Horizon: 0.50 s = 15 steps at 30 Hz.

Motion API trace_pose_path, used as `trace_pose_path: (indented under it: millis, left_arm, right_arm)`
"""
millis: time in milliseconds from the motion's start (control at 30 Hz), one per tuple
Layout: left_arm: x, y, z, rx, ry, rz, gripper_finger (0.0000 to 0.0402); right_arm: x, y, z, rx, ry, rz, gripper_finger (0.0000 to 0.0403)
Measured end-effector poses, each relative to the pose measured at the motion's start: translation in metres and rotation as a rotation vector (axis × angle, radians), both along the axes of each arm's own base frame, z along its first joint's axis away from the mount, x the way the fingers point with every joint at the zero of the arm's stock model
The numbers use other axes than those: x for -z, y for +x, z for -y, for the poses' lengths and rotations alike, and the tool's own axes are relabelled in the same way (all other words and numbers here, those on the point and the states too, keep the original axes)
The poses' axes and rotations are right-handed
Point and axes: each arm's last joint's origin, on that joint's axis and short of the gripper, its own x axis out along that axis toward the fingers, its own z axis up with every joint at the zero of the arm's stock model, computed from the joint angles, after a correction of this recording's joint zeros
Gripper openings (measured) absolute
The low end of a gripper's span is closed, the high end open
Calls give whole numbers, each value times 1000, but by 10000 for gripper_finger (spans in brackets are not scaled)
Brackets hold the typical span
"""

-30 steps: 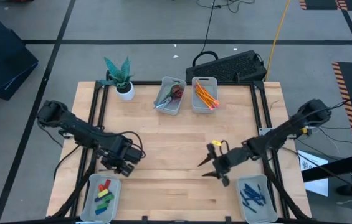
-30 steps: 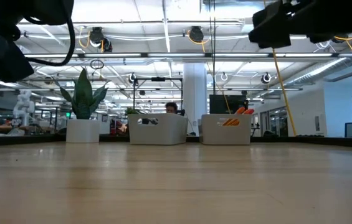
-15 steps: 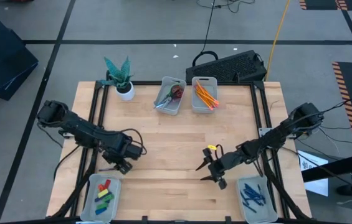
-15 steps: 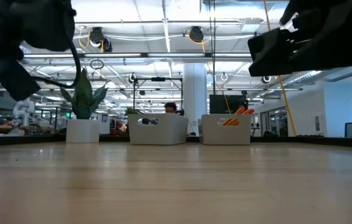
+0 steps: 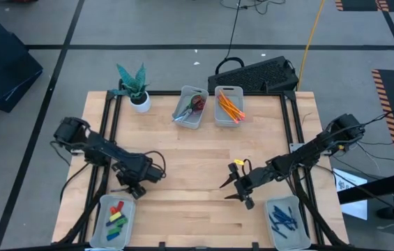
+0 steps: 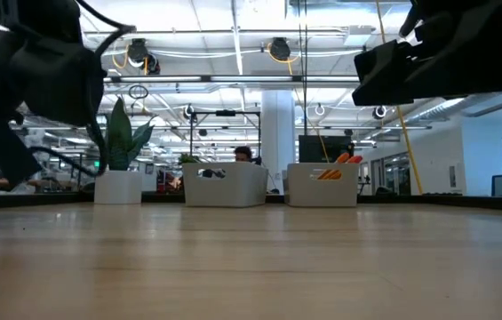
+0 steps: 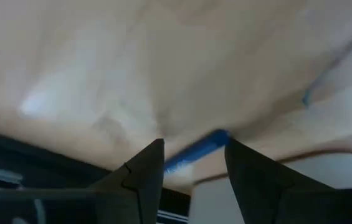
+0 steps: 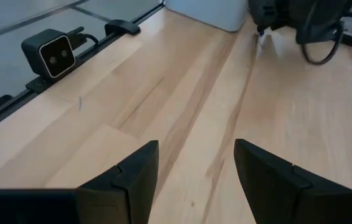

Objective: Sort crayons/erasers/pens/pencils in bins
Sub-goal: Put the blue crayon into the bottom right bin

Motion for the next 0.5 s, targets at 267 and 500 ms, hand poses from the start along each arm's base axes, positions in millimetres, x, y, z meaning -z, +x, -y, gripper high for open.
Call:
trace_pose_path:
  millis: [267,500]
  left_arm:
    - [14,4,2,157,-49,21,158]
    - [15,2,1,275,-59,56,26]
  right_arm:
    - [-3,1,-1,0,15,32,201]
    - [-5,4,3,25,26,47,201]
